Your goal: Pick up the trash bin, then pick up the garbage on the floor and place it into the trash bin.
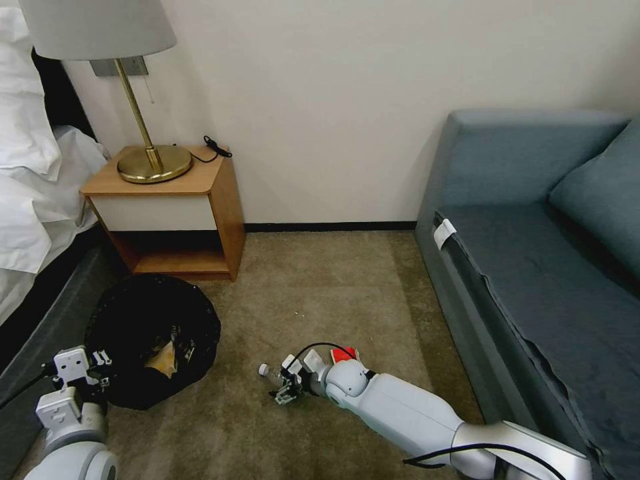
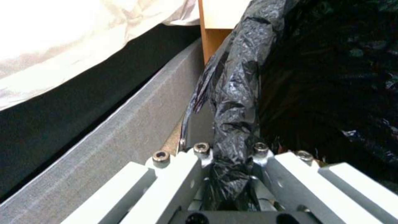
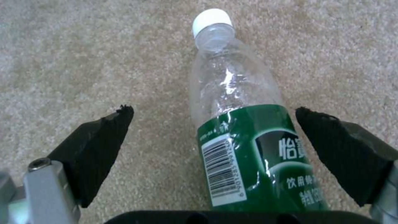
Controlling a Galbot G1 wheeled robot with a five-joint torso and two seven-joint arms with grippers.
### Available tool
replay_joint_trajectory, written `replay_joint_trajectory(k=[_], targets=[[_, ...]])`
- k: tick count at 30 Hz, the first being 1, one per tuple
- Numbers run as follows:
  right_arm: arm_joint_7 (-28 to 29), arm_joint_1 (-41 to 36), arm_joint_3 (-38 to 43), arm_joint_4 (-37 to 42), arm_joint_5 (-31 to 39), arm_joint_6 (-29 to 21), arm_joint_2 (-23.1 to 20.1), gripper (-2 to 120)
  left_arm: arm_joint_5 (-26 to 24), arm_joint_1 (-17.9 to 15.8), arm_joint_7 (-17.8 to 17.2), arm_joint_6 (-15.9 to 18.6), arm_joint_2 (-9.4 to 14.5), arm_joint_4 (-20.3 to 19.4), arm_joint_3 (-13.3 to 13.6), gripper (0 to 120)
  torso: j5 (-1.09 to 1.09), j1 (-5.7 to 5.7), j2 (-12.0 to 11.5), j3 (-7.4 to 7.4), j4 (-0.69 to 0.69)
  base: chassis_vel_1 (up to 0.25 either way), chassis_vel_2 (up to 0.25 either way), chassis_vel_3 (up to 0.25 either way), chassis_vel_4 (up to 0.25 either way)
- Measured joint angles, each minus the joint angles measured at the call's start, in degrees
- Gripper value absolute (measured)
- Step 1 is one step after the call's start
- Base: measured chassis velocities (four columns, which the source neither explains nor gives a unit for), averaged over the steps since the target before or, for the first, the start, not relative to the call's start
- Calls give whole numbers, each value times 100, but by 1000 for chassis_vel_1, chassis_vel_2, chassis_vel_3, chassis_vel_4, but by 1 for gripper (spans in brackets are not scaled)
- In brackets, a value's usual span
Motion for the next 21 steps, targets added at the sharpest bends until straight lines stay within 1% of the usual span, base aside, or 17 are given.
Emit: replay_joint_trajectory(k=[4,6,7,8,9,11,12,15,16,17,18,20,21], targets=[[0,-2,17,-34,-4,4,22,100,-2,6,0,-1,3,0,-2,2,0,0,0,0,0,0,0,0,0],[-9,-9,47,-68,7,4,35,92,-14,9,2,-3,6,-3,-7,2,0,0,0,0,0,0,0,0,0],[-9,-9,47,-68,7,4,35,92,-14,9,2,-3,6,-3,-7,2,0,0,0,0,0,0,0,0,0],[-9,-13,53,-74,7,5,35,86,-17,7,3,-4,6,-3,-7,2,0,0,0,0,0,0,0,0,0],[-9,-13,53,-74,7,5,35,86,-17,7,3,-4,6,-3,-7,2,0,0,0,0,0,0,0,0,0],[-12,-23,69,-74,12,7,24,74,-18,-3,5,-15,6,2,-4,2,0,0,0,0,0,0,0,0,0],[-12,-23,69,-74,12,7,24,74,-18,-3,5,-15,6,2,-4,2,0,0,0,0,0,0,0,0,0],[-19,-21,79,-58,20,13,-10,58,-14,-21,9,-18,-13,24,34,2,0,0,0,0,0,0,0,0,0],[-19,-21,79,-58,20,13,-10,58,-14,-21,9,-18,-13,24,34,2,0,0,0,0,0,0,0,0,0],[-23,-15,82,-45,24,14,-18,52,-14,-25,9,-18,-13,24,37,2,0,0,0,0,0,0,0,0,0],[-23,-15,82,-45,24,14,-18,52,-14,-25,9,-18,-13,24,37,2,0,0,0,0,0,0,0,0,0],[-31,-9,90,-32,30,19,-26,42,-16,-39,11,-18,-7,26,35,2,0,0,0,0,0,0,0,0,0],[-31,-9,90,-32,30,19,-26,42,-16,-39,11,-18,-7,26,35,2,0,0,0,0,0,0,0,0,0]])
